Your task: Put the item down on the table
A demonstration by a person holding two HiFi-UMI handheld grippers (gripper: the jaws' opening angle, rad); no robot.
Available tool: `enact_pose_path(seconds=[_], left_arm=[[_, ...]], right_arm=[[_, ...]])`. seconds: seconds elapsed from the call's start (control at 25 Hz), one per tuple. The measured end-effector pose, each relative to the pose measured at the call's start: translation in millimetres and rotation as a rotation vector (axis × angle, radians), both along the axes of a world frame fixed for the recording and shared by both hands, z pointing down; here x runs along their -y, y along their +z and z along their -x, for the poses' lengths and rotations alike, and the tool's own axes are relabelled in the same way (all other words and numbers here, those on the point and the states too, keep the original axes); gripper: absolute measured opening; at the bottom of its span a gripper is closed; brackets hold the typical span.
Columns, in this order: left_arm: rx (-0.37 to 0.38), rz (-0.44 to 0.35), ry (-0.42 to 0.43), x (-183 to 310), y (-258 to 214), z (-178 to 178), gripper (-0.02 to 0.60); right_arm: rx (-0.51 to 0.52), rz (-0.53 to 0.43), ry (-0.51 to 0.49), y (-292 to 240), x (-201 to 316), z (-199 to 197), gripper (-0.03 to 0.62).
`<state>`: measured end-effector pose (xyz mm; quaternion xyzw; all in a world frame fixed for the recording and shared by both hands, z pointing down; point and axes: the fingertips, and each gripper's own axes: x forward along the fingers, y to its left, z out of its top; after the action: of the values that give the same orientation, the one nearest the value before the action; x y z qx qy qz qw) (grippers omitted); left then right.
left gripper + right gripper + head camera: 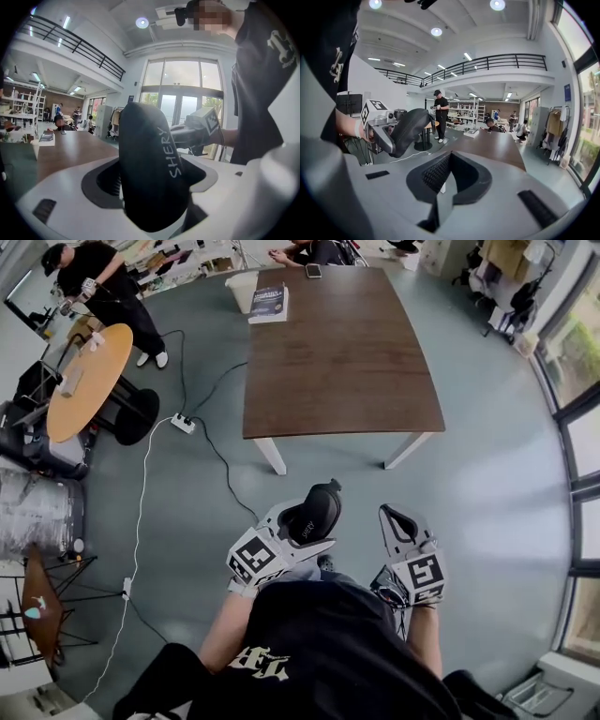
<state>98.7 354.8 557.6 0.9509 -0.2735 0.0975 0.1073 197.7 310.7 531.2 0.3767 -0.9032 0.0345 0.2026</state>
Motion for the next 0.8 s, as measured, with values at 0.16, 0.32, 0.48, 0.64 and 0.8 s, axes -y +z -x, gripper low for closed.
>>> enact_pose_path(seconds=[0.16, 0.32, 0.48, 0.64, 0.8], left_arm=[[0.034, 0.029, 0.013, 8.4, 5.9, -0.5, 0.374], [0.075, 0.048, 0.021, 17.8, 16.5, 1.0, 0.374], [0.073, 0.068, 0.014, 25.8, 19.8, 2.0, 0.374], [0.058, 0.08, 0.011, 31.2, 21.6, 2.2, 0.374], [0.034, 0.08, 0.007, 36.0, 20.3, 5.6, 0.374]], right_arm=[[-0.011, -0.016, -0.053, 0.3, 8.6, 12.7, -0.012], [-0.024, -0.019, -0.077, 0.9, 16.4, 20.3, -0.012], [-0.036, -0.012, -0.088, 3.3, 23.6, 24.5, -0.012], [-0.034, 0.01, -0.086, 8.8, 29.0, 25.2, -0.012], [-0.043, 0.019, -0.091, 13.5, 34.3, 28.4, -0.012]])
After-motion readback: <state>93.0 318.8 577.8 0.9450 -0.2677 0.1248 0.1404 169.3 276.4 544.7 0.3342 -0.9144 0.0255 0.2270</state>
